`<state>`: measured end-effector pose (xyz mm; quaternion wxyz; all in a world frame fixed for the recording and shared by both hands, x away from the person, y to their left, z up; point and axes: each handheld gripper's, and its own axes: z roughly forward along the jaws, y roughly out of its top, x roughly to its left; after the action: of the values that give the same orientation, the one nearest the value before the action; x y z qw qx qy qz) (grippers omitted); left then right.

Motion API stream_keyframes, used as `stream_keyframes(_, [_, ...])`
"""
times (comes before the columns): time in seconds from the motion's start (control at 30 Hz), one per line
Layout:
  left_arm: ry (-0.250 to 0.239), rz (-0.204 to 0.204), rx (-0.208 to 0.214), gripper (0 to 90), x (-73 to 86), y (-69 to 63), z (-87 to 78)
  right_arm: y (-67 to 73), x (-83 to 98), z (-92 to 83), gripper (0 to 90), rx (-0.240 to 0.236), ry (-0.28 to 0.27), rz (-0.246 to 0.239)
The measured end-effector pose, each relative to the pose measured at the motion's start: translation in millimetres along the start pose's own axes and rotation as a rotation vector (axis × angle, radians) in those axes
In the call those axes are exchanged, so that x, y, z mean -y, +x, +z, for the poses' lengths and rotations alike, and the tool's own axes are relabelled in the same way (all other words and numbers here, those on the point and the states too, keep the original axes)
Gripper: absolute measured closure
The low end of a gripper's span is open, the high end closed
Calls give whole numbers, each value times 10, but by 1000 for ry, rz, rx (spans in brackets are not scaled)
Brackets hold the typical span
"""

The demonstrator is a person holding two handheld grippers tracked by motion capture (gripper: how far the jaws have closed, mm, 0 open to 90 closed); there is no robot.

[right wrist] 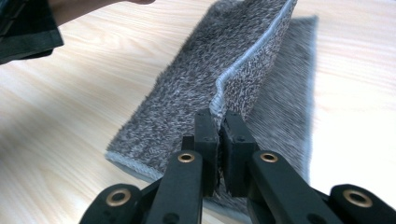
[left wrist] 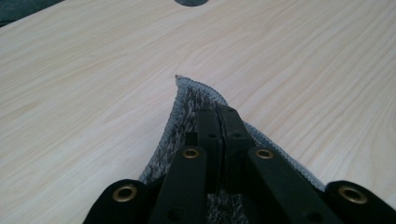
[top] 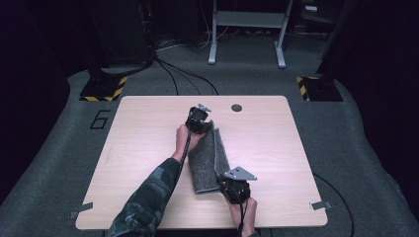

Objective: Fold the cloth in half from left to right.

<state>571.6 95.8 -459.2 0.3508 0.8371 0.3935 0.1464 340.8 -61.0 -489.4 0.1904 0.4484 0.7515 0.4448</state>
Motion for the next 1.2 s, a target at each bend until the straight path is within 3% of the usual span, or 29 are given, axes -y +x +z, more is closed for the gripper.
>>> stream_keyframes(0.17, [39,7,1,876,-4,-102,218,-160,123,36,856,23,41,36])
stream_keyframes(0.2, [51,-1,-1,838,12,-108,262,-190,152,64,852,22,59,44])
stream_keyframes(0.23, [68,-8,-10,723,27,-109,293,-211,180,87,823,26,72,55])
stream_keyframes(0.3, [78,-26,-26,593,59,-88,302,-252,219,128,705,46,92,65])
stream_keyframes(0.33, [78,-26,-26,500,59,-88,302,-252,219,128,705,46,92,65])
stream_keyframes(0.37, [64,-56,-37,426,91,-44,246,-282,233,146,614,63,107,74])
stream_keyframes(0.4, [64,-56,-37,402,91,-44,246,-294,235,138,554,74,101,67])
stream_keyframes(0.43, [41,-68,-47,368,115,13,142,-299,233,119,497,84,99,76])
stream_keyframes(0.47, [35,-76,-44,349,129,43,85,-310,228,100,483,95,99,69])
stream_keyframes(0.53, [33,-75,-46,322,176,112,-20,-332,219,60,414,123,95,74])
stream_keyframes(0.63, [59,-74,-46,298,283,193,-113,-389,214,15,407,164,103,71])
stream_keyframes(0.77, [81,-75,-86,296,472,290,-125,-488,228,1,406,203,116,76])
stream_keyframes(0.87, [94,-92,-99,304,567,390,-58,-520,277,55,390,198,161,76])
stream_keyframes(1.0, [112,-84,-122,310,615,449,31,-457,305,34,375,201,163,49])
stream_keyframes(1.1, [102,-81,-115,303,628,460,51,-438,307,7,350,208,175,28])
stream_keyframes(1.13, [94,-87,-118,296,634,472,48,-409,299,-16,281,216,177,10])
stream_keyframes(1.2, [80,-105,-105,284,639,491,1,-403,275,-53,190,182,160,0])
